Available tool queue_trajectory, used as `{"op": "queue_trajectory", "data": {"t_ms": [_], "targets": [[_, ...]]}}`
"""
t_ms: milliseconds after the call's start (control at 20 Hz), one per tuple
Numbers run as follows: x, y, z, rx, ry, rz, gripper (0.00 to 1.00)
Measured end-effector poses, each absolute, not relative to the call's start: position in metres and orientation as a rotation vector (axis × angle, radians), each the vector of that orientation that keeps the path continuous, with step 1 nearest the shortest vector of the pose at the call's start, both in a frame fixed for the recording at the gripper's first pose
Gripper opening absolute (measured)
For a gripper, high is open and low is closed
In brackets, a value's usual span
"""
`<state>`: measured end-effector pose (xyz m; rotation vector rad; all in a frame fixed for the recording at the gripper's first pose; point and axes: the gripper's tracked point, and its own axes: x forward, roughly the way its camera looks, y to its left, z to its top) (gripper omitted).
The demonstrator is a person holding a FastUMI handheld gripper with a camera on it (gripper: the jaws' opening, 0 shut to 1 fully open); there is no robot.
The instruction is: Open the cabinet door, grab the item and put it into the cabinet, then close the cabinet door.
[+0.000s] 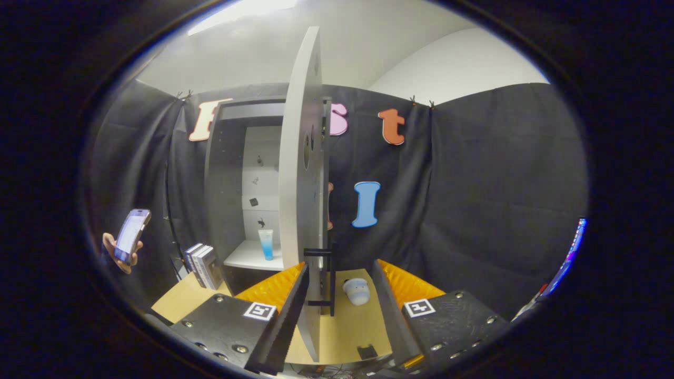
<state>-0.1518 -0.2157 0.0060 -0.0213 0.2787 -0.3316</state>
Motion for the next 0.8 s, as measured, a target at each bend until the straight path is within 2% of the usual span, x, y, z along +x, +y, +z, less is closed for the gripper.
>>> {"op": "queue_trajectory", "data": {"t_ms": [800], "targets": [[-0.047, -0.080, -0.041, 0.093, 0.333, 0.104, 0.75]]}}
